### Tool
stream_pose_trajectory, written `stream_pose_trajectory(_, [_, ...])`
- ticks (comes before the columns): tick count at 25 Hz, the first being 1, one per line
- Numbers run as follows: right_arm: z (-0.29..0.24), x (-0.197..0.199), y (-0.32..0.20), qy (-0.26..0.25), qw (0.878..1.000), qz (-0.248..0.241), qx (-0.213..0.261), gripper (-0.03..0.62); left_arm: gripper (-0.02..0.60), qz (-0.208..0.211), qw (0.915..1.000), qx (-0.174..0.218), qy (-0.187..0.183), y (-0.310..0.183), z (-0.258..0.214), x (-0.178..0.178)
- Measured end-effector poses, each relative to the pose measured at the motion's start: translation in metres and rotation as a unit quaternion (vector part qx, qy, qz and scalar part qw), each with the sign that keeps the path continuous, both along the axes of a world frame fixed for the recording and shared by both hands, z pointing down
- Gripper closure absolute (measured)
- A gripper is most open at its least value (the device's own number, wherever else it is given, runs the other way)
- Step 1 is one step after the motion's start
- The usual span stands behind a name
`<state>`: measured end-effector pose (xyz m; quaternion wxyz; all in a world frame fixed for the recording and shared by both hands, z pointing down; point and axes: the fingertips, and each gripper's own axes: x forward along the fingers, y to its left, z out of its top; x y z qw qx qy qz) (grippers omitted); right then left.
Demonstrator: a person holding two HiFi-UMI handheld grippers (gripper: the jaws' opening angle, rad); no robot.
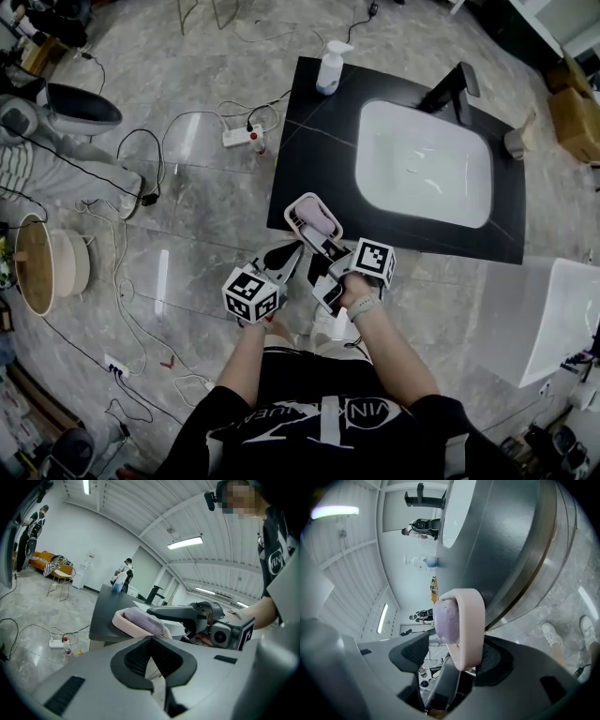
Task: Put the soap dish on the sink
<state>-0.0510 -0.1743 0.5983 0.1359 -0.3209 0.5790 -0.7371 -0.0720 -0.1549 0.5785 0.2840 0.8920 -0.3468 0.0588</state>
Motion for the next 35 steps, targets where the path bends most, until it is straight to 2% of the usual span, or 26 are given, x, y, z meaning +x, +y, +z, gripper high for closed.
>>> stream_pose_trajectory(6, [-0.002,-0.004,-0.003,0.011,1.000,-0.006,0.003,0.310,0.566,-0.003,0.9999,-0.007,0.007,-0.007,0.001,0.003])
stream_pose_trajectory(16, [0.000,0.013,0.010,0.011,1.000,-0.003,0.014,0.296,0.566,0.034,0.9992,0.007,0.018,0.016,-0.002,0.017])
stream_pose_trajectory(23, [-0.001,0.022,0.016,0.021,0.999,-0.005,0.026,0.296,0.566,0.060,0.9981,0.012,0.010,0.022,0.001,0.038])
stream_pose_trajectory(28, [-0.005,0.030,0.024,0.027,0.999,0.000,0.020,0.296,0.566,0.049,0.9987,0.009,-0.004,0.016,0.002,0.043])
stream_pose_trajectory(35, [-0.011,0.038,0.031,0.034,0.999,-0.005,0.041,0.296,0.566,0.034,0.9994,-0.002,-0.002,0.003,0.002,0.043])
